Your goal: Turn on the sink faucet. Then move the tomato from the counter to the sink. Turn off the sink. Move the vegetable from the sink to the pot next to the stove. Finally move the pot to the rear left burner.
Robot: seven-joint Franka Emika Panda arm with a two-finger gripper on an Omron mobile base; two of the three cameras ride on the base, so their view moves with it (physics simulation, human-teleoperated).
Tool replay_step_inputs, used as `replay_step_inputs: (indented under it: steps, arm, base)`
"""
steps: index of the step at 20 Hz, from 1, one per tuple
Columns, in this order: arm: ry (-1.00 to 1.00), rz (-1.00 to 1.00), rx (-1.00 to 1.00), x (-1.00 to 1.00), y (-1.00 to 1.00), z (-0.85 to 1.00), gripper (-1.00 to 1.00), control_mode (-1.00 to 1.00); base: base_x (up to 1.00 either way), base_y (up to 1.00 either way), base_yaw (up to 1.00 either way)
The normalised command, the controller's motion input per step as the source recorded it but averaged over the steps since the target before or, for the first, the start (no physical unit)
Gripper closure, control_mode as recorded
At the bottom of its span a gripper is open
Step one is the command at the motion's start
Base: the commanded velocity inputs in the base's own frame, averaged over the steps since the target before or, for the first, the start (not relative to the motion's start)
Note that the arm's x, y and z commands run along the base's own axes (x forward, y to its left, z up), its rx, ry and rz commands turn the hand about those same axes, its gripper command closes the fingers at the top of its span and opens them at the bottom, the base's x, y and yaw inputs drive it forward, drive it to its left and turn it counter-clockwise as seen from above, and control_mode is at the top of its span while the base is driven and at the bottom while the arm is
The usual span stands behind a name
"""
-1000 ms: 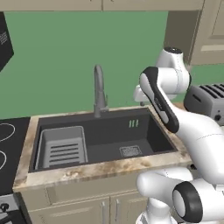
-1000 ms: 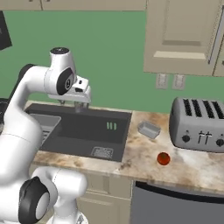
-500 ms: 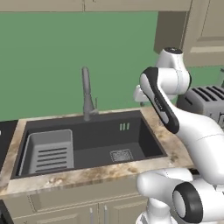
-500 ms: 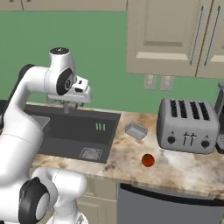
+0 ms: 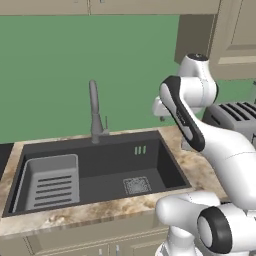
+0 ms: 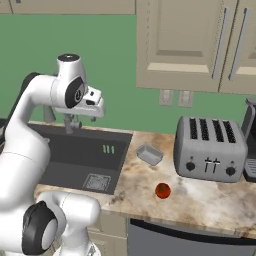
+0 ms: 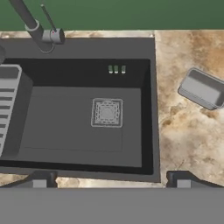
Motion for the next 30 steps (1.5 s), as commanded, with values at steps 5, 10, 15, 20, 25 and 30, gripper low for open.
replay_step_inputs:
  steps: [5, 10, 15, 20, 25, 30]
  arm:
    - [-0.12, 0.06, 0.00, 0.06, 0.00, -0.10, -1.00, -1.00]
    - [-0.33, 0.27, 0.00, -0.19, 0.10, -0.40, -1.00, -1.00]
    - [-0.24, 0.34, 0.00, 0.00, 0.42, -0.43, -1.00, -1.00]
    - [-0.26, 0.31, 0.04, 0.03, 0.03, -0.22, -1.00, -1.00]
    - [-0.17, 0.22, 0.02, 0.03, 0.00, -0.08, -1.00, -1.00]
    - [-0.11, 0.16, 0.00, 0.10, 0.03, -0.02, -1.00, -1.00]
  base:
    - [0.00, 0.00, 0.00]
    - [0.00, 0.00, 0.00]
    - [0.00, 0.00, 0.00]
    - [0.00, 0.00, 0.00]
    - [0.00, 0.00, 0.00]
    - [0.00, 0.00, 0.00]
